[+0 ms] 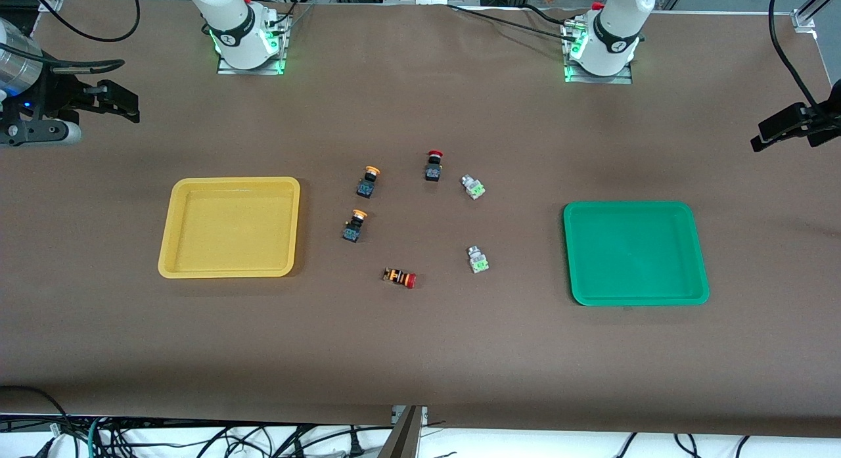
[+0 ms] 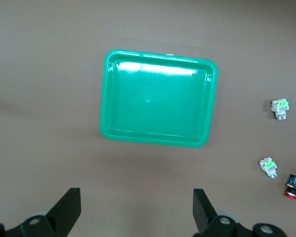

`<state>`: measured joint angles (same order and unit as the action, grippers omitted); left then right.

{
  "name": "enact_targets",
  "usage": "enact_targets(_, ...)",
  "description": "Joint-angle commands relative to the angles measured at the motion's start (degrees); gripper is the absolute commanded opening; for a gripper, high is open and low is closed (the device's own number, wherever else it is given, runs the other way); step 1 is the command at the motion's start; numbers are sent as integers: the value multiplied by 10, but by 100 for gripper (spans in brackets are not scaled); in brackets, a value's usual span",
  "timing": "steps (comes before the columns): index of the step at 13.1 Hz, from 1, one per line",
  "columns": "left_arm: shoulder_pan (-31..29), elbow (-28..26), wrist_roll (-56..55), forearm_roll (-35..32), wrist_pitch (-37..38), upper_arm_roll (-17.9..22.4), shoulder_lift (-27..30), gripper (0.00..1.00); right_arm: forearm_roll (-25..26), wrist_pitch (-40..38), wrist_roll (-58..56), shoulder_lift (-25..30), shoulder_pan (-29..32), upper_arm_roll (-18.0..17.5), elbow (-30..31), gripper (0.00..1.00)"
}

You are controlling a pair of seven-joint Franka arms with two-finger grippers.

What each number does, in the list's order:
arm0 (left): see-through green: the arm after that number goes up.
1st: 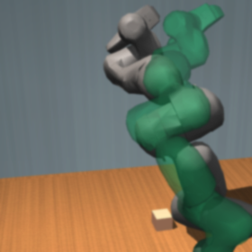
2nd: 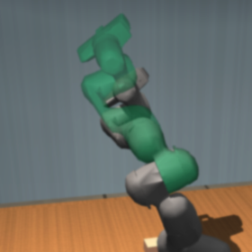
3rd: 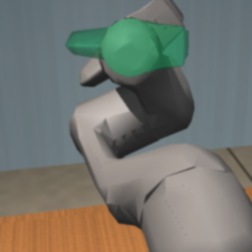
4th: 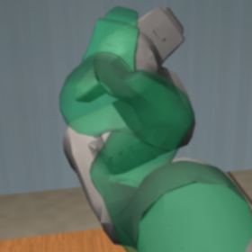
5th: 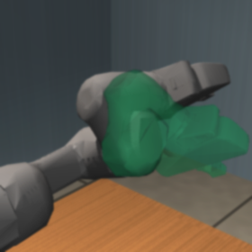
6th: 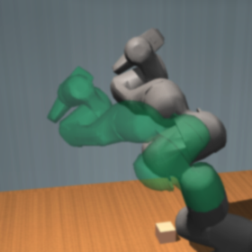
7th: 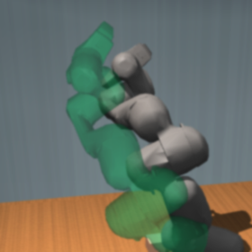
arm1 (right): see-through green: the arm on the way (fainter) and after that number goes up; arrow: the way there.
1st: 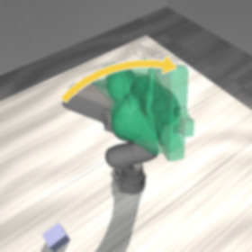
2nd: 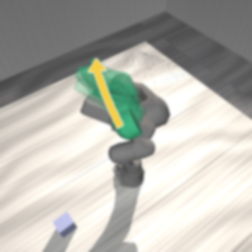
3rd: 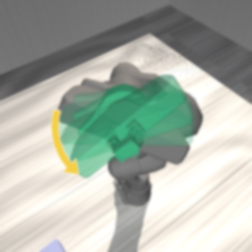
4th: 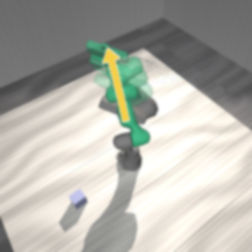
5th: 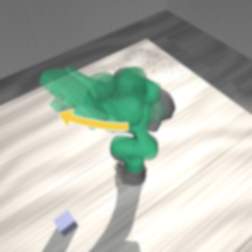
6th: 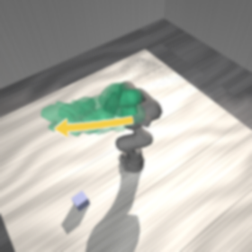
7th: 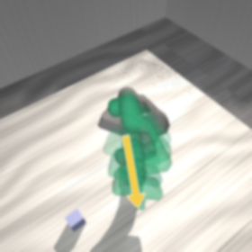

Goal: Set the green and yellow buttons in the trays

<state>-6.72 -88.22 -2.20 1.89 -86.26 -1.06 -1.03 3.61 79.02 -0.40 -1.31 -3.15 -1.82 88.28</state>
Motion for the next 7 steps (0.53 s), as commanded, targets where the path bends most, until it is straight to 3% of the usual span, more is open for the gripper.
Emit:
enact_targets(1,-4,14,-2,-7,14,-5,-5,100,-11,-8,-2,-7,-1,1,-16,100)
enact_targets(7,-5,14,0,-7,14,-5,-5,100,-10,-7,-4,-17,-1,1,-16,100)
